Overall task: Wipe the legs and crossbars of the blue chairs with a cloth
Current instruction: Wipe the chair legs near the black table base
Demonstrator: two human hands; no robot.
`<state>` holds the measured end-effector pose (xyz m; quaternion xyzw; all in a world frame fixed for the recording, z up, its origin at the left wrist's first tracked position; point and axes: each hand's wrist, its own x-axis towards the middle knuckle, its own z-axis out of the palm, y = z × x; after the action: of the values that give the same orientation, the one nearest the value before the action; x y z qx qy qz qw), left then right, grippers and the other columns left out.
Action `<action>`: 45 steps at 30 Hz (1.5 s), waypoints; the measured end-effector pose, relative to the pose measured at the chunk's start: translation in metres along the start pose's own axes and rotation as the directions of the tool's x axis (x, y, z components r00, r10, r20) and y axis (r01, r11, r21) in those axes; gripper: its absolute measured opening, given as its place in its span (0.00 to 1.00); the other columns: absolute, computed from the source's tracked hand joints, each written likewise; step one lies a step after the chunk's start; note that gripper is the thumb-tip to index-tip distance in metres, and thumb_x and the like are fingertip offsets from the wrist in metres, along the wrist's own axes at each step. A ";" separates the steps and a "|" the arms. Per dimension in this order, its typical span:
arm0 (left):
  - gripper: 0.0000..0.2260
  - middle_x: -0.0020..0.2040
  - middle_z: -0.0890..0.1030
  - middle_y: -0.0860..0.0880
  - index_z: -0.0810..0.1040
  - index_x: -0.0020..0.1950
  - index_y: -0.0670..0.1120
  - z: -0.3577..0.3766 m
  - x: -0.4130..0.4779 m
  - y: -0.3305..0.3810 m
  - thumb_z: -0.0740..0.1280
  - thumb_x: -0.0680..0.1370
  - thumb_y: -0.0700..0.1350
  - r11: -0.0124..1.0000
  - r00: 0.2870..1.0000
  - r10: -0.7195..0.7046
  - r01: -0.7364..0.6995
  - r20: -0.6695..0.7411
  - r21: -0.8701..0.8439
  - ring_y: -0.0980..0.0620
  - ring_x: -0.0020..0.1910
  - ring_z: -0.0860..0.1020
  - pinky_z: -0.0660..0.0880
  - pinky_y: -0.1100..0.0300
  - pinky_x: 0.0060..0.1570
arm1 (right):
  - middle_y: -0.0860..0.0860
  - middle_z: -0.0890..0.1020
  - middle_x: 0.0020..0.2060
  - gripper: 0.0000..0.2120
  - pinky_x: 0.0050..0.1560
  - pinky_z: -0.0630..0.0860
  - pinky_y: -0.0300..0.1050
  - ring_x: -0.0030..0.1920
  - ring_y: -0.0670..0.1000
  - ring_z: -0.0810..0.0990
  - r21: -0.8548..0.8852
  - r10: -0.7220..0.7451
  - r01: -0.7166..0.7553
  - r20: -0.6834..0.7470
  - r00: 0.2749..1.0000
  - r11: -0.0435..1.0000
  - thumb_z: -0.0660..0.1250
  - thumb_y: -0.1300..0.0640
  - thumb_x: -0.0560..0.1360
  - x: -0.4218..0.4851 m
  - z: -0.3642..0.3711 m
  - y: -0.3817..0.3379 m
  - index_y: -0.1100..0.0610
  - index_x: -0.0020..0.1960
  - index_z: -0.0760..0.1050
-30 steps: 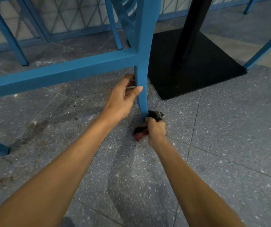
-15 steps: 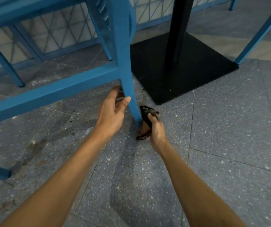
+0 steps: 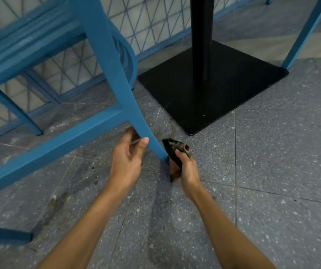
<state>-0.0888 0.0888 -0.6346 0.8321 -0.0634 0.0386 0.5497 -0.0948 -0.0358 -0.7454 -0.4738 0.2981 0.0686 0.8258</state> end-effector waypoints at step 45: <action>0.25 0.63 0.75 0.54 0.61 0.74 0.44 -0.064 0.000 0.012 0.59 0.78 0.32 0.885 0.889 -0.335 0.182 0.314 0.429 0.55 0.58 0.76 0.69 0.65 0.56 | 0.57 0.70 0.65 0.26 0.68 0.65 0.58 0.65 0.58 0.69 -0.842 -0.439 0.399 0.224 0.870 0.362 0.63 0.58 0.78 -0.005 0.023 0.017 0.58 0.72 0.58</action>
<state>-0.0901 0.1431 -0.5987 0.9164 -0.0457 -0.1860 0.3515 -0.0959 -0.0068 -0.7468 -0.8844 0.1071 -0.0119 0.4541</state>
